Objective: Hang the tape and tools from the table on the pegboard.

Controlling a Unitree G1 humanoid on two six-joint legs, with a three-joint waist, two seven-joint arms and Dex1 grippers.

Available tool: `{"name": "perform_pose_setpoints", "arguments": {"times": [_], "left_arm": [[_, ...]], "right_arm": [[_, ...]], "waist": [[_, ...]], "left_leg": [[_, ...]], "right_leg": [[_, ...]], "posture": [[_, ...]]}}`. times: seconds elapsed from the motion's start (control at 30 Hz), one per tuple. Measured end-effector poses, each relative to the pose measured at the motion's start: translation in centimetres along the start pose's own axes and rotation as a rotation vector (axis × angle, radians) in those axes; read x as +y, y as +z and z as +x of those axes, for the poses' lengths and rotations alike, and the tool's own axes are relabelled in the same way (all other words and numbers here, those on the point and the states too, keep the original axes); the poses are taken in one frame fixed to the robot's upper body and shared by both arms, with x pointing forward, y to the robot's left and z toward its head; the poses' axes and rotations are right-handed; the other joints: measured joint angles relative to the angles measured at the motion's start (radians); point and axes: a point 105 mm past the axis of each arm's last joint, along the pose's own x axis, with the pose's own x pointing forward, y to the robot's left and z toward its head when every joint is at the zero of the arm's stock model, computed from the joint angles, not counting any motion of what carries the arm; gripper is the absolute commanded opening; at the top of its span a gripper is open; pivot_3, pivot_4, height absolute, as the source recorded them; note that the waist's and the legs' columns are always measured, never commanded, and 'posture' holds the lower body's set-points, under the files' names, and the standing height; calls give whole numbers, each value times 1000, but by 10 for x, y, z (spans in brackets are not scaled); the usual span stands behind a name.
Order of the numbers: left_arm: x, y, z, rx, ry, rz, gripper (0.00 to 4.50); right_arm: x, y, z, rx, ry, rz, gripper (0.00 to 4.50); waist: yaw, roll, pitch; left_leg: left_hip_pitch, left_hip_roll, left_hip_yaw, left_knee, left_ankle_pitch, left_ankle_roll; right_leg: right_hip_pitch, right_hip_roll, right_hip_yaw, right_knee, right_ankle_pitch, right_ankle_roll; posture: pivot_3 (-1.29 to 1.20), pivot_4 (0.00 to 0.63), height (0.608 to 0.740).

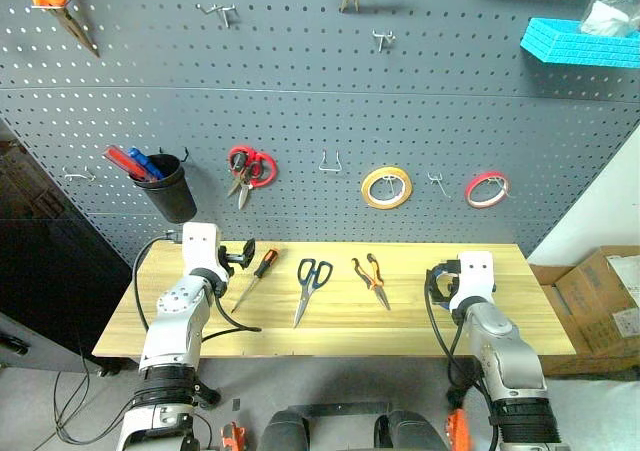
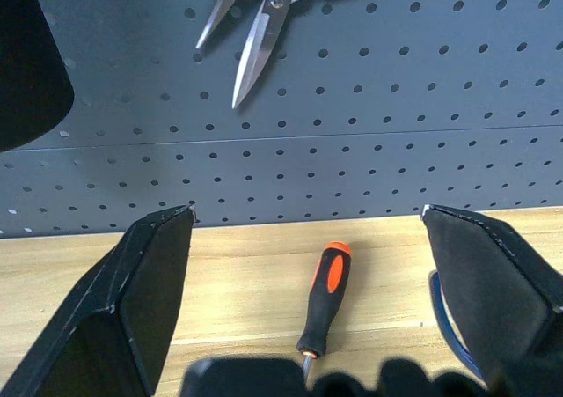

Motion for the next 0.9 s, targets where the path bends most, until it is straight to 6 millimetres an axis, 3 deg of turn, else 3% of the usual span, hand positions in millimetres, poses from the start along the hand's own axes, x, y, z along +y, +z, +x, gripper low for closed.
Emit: {"name": "perform_pose_setpoints", "arguments": {"times": [0.53, 0.73, 0.8, 0.9], "left_arm": [[2, 5, -1, -19, 3, -18, 4432], [-1, 9, -2, -22, -8, -17, 4432], [-11, 13, -1, -17, -51, -16, 4432], [-43, 24, 4, -17, -187, -37, 4432]], "right_arm": [[0, 0, 0, -2, 1, -3, 4500], [1, 3, -1, -5, 29, -48, 4500], [3, 7, -2, -10, 77, -100, 4500], [10, 12, -2, -4, 194, -179, 4500]], "waist": [[0, 0, 0], [0, 0, 0], [1, 0, 2], [2, -1, 7]], "left_leg": [[0, 0, 0, 0, 0, 0], [0, 0, 0, 0, 0, 0], [0, 0, 0, 0, 0, 0], [0, 0, 0, 1, 0, 0]], "right_leg": [[0, 0, 0, 0, 0, 0], [0, 0, 0, 0, 0, 0], [0, 0, 0, 0, 0, 0], [0, 0, 0, 0, 0, 0]], "posture": [[132, 2, 740], [126, 41, 740], [121, 65, 740], [114, 102, 740]]}}
